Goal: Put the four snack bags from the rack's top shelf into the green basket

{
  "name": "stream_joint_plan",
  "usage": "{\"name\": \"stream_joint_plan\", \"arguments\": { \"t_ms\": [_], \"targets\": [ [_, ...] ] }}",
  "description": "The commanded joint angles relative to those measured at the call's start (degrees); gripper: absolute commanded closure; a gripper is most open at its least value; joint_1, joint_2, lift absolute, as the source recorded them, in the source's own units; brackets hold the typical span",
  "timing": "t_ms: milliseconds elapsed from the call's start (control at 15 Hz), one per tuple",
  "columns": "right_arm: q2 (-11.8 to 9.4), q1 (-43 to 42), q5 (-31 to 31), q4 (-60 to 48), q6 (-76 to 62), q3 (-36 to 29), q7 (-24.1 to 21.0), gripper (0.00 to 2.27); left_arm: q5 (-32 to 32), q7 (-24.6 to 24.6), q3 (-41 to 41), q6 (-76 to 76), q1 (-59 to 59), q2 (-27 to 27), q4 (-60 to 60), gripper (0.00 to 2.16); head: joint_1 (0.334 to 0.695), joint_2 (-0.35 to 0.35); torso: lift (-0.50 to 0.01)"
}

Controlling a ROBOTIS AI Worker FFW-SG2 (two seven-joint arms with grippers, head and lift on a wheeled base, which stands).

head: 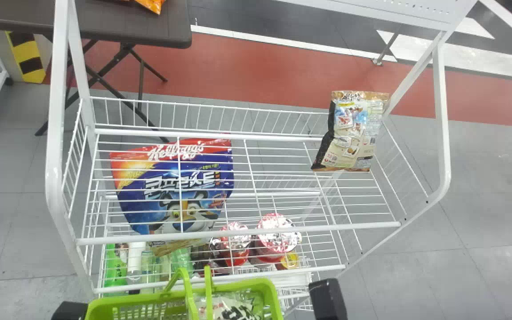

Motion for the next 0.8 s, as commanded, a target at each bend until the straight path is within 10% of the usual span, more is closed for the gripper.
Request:
{"name": "stream_joint_plan", "arguments": {
  "t_ms": [0,133,267,733],
  "targets": [
    [0.1,0.4,-0.6,3.2,-5.1,0.2,-0.2,2.2,0.0,0.1,-0.1,-0.2,0.0,-0.1,0.0,2.11,0.695,-0.35,0.0],
    [0.0,0.2,-0.8,7.2,-13.5,-0.1,-0.1,1.84,-0.1,0.0,-0.1,0.0,0.0,-0.1,0.0,2.11,0.695,-0.35,0.0],
    [-0.1,-0.1,-1.3,9.8,-18.9,-1.3,1.1,0.0,-0.1,0.0,-0.2,0.0,-0.2,0.0,0.0,2.11,0.695,-0.35,0.0],
    [0.5,0.6,-6.5,8.4,-27.0,-12.0,4.1,0.06,-0.2,0.2,-0.4,0.4,-0.8,-0.1,0.3,2.11,0.695,-0.35,0.0]
  ]
}}
